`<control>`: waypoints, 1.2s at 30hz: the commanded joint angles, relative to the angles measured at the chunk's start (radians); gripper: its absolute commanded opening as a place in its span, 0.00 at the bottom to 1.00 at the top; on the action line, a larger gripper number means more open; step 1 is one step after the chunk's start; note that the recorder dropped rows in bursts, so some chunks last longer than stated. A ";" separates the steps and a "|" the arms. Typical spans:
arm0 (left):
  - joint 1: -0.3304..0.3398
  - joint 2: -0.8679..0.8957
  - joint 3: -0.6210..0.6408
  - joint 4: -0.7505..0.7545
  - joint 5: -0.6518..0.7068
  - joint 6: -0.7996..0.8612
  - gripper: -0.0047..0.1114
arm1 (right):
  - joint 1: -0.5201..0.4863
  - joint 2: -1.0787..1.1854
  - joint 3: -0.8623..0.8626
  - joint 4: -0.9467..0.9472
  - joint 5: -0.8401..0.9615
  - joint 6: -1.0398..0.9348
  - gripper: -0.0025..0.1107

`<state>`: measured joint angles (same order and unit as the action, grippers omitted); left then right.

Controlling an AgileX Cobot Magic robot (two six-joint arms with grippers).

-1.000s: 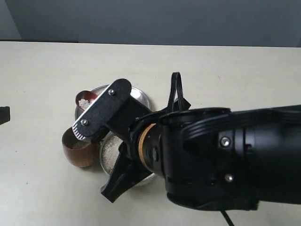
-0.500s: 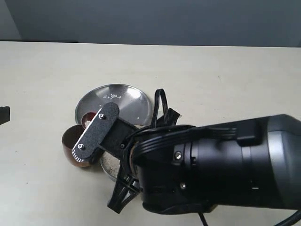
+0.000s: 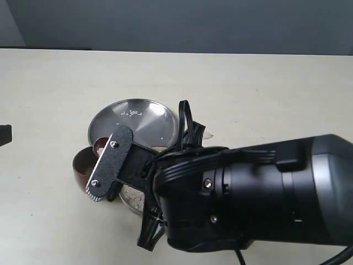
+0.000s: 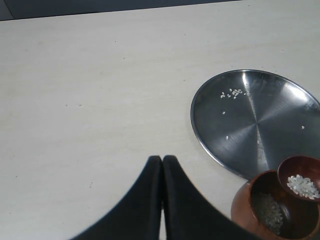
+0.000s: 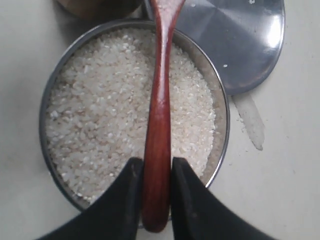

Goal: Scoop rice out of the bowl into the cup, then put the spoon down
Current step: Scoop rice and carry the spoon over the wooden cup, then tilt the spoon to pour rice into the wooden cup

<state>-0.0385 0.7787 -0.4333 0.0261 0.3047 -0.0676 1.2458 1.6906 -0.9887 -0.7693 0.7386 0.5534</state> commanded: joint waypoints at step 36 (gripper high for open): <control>-0.003 0.004 -0.008 0.005 -0.010 0.000 0.04 | 0.004 0.011 -0.006 -0.256 0.078 -0.214 0.02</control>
<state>-0.0385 0.7787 -0.4333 0.0261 0.3047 -0.0676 1.2458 1.7001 -0.9887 -1.0066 0.8124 0.3511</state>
